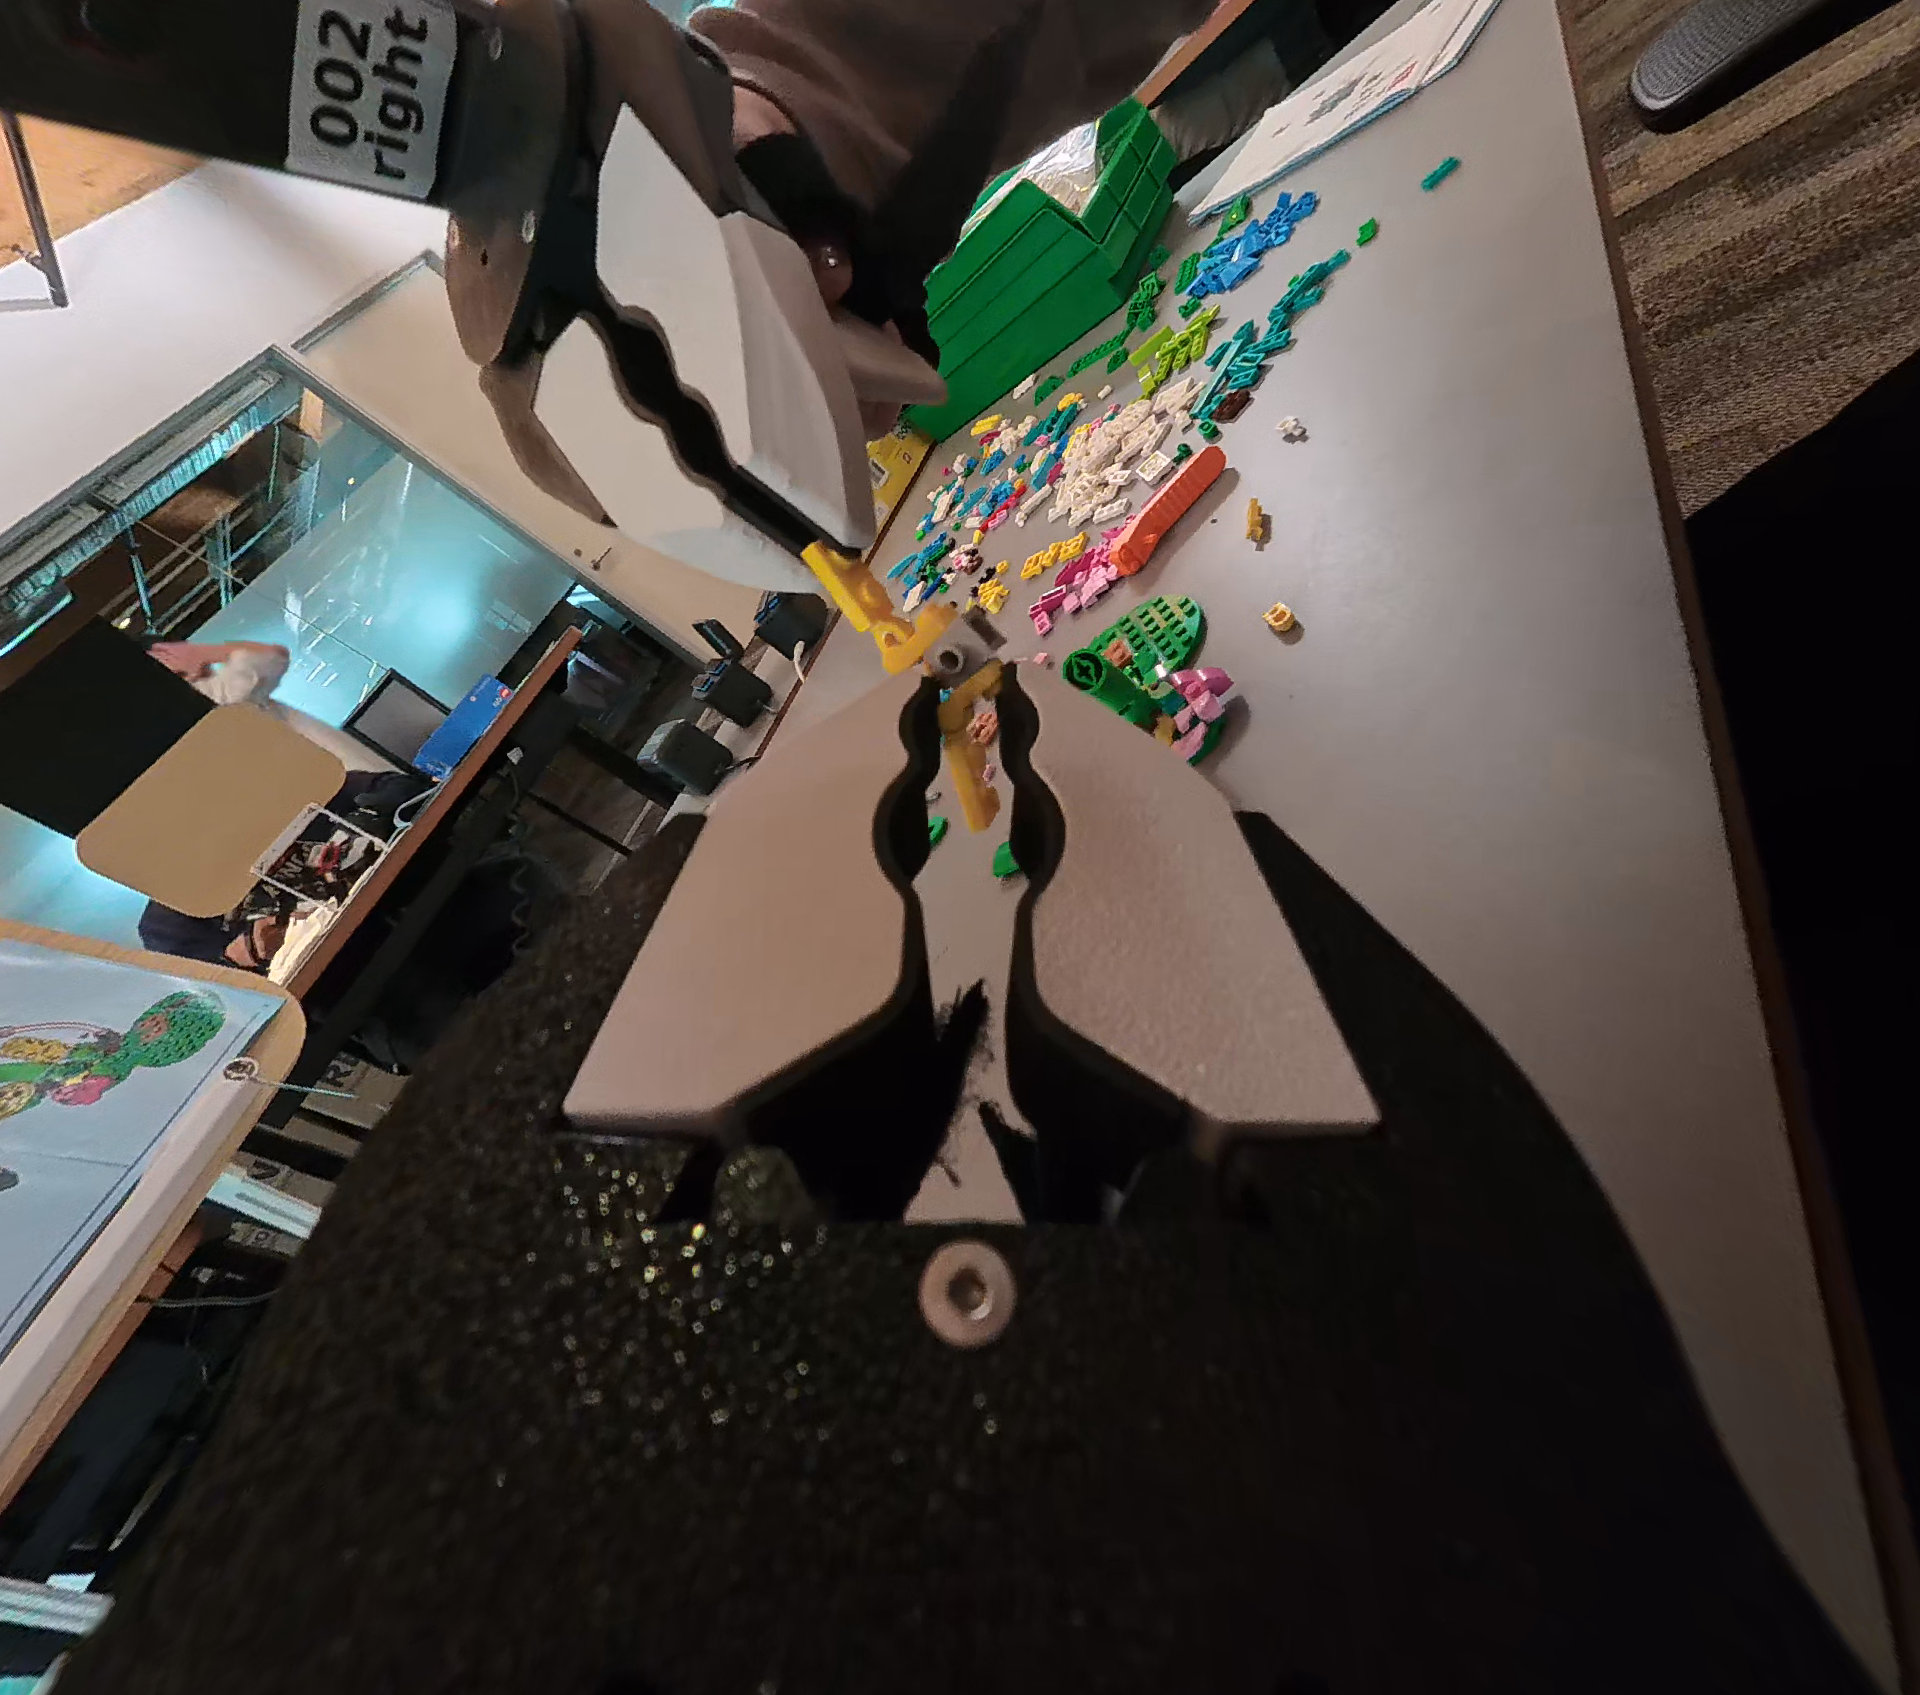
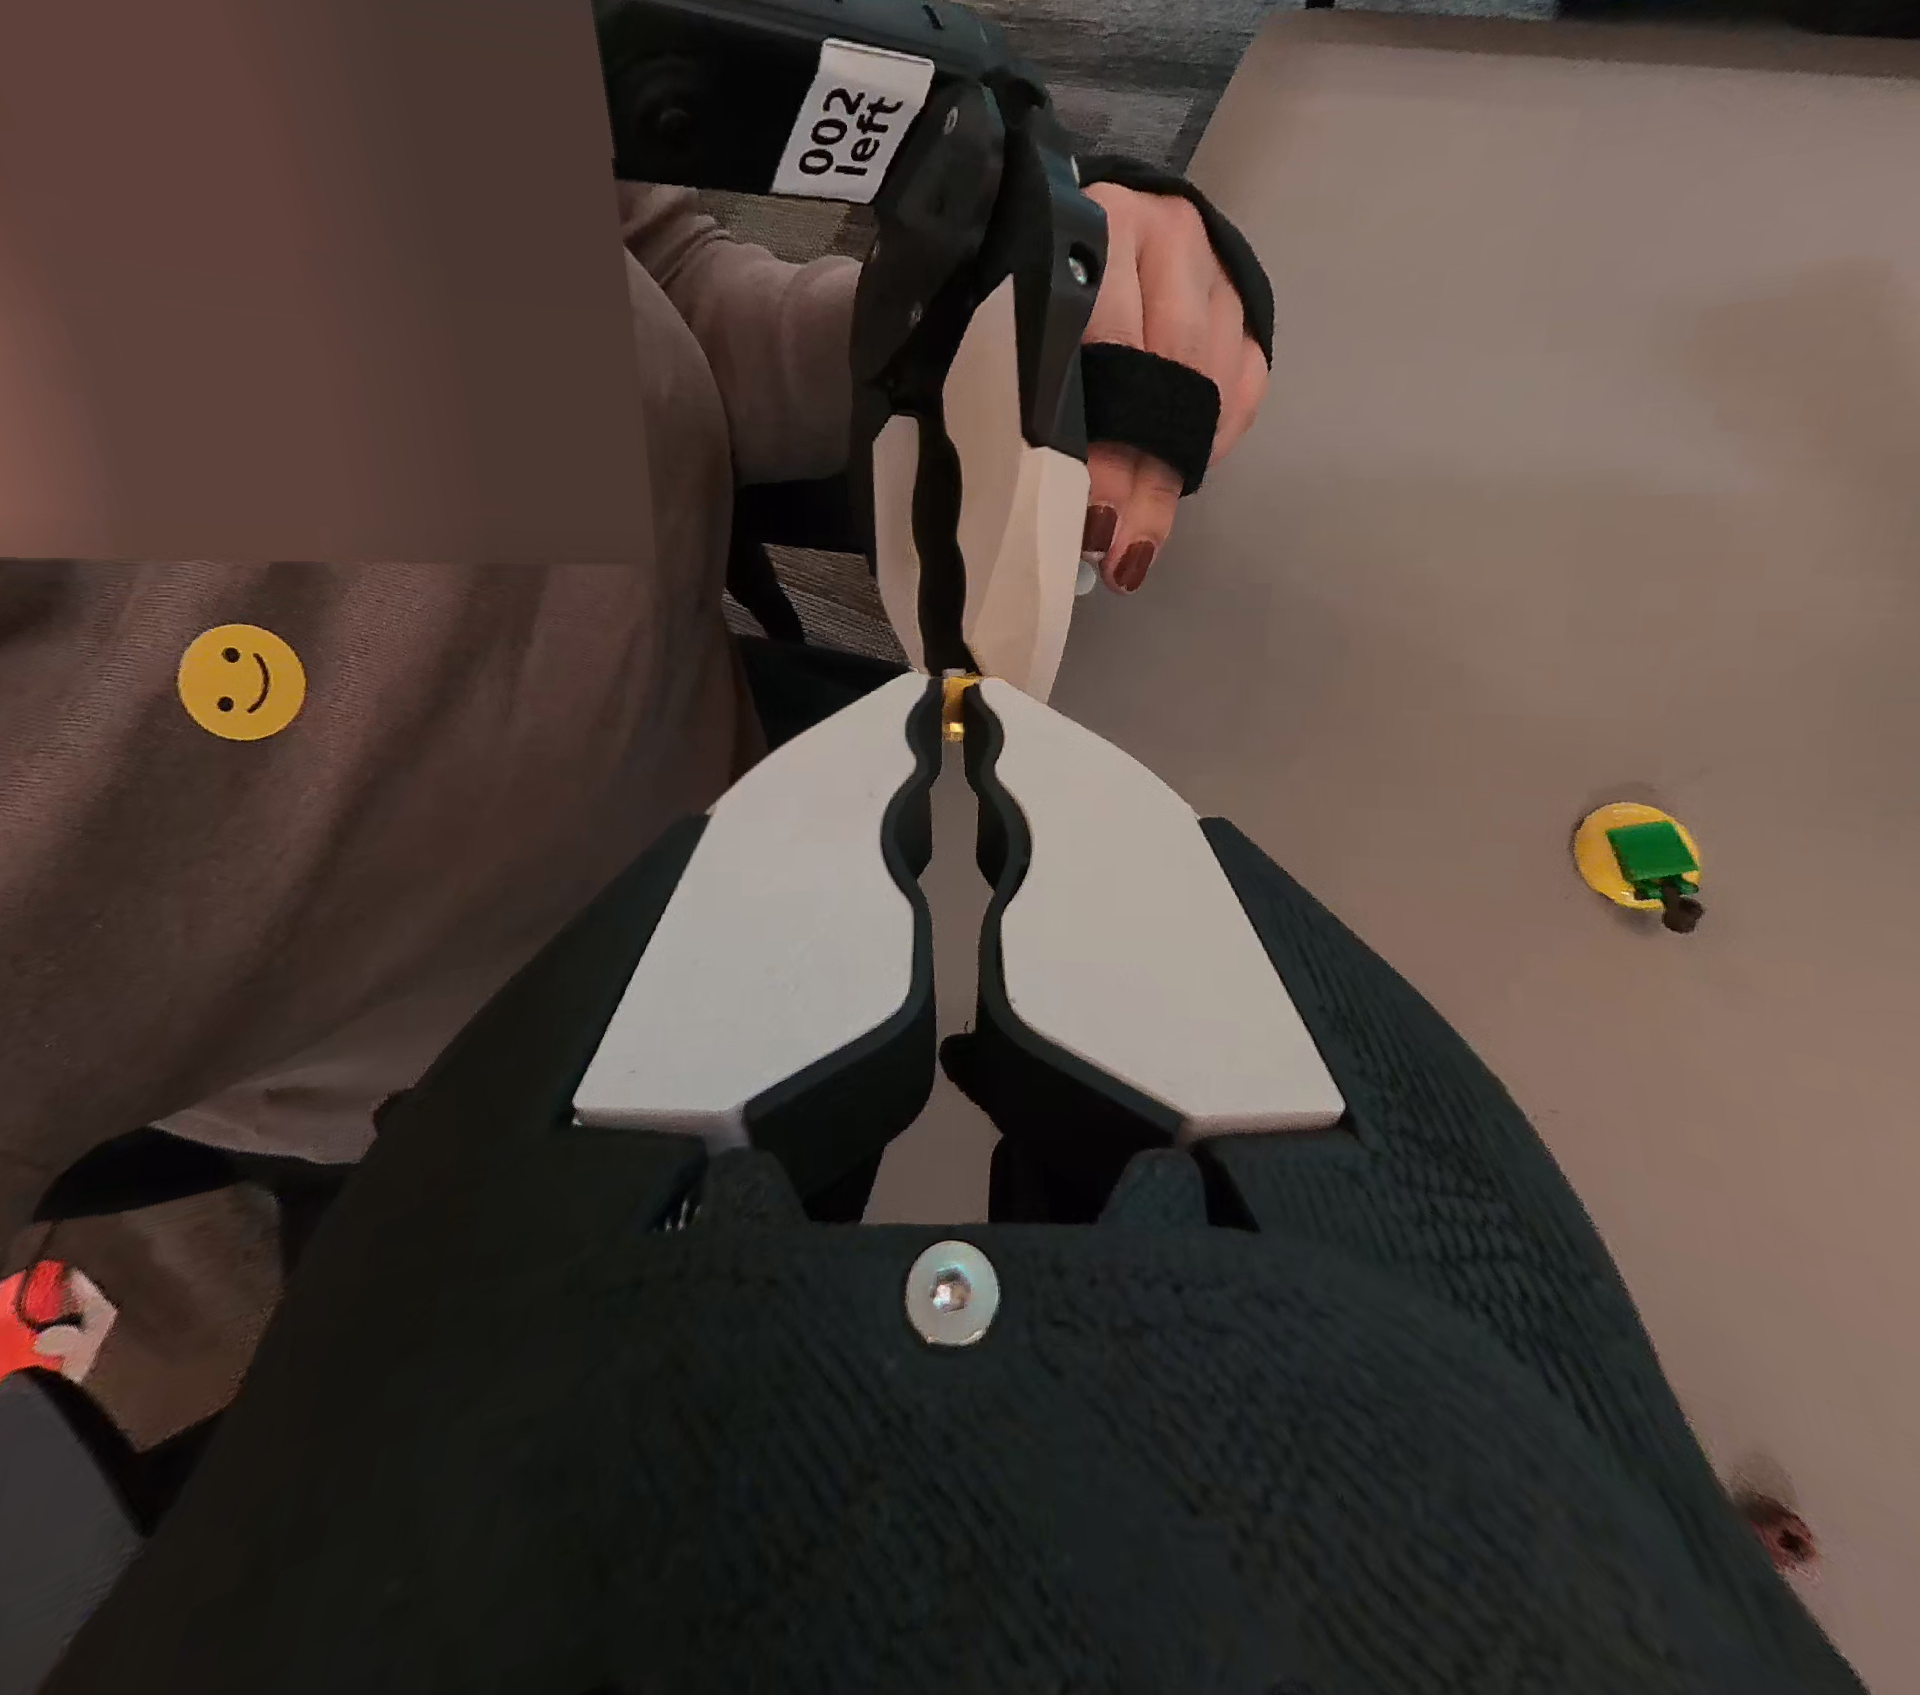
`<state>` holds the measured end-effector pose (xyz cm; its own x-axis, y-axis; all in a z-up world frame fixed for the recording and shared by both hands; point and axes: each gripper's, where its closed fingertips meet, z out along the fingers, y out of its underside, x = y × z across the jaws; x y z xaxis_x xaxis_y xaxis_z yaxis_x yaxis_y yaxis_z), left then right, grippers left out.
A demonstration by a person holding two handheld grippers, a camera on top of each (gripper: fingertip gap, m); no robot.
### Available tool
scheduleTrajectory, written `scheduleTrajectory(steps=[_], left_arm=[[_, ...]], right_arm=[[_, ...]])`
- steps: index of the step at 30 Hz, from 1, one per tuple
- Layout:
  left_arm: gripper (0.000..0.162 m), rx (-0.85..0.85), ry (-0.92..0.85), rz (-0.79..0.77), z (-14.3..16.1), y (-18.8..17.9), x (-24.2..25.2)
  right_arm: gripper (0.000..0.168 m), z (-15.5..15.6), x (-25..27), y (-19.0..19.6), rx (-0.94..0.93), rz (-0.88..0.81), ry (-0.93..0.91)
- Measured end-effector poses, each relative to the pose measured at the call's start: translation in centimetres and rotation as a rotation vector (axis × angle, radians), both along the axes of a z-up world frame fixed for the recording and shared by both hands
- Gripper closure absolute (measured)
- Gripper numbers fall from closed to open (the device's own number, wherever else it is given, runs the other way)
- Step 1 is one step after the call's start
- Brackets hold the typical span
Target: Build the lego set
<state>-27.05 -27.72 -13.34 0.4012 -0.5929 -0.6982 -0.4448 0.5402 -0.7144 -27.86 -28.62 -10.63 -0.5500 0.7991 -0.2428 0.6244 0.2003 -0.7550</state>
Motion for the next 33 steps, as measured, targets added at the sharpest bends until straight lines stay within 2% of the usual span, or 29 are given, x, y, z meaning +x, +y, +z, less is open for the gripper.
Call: scheduleTrajectory(steps=[17,22,25,30,33], left_arm=[[0.152,-0.009,0.082,0.023,-1.2,0.4,0.5],[0.151,-0.049,0.063,0.01,-1.6,0.6,0.5],[0.151,-0.066,0.016,0.003,-1.4,0.6,0.1],[0.15,-0.101,-0.038,0.05,-1.2,1.3,-1.8],[0.15,-0.112,0.024,0.248,-2.1,2.8,-5.9]], right_arm=[[0.167,-1.0,-0.2,0.2,0.059,-0.044,0.016],[0.167,-2.0,-0.4,0.1,0.109,-0.026,-0.002],[0.167,-1.7,-0.7,0.2,0.072,-0.057,0.04],[0.167,0.3,-2.1,1.3,-0.015,-0.24,0.263],[0.167,2.4,-3.5,2.4,-0.014,-0.467,0.453]])
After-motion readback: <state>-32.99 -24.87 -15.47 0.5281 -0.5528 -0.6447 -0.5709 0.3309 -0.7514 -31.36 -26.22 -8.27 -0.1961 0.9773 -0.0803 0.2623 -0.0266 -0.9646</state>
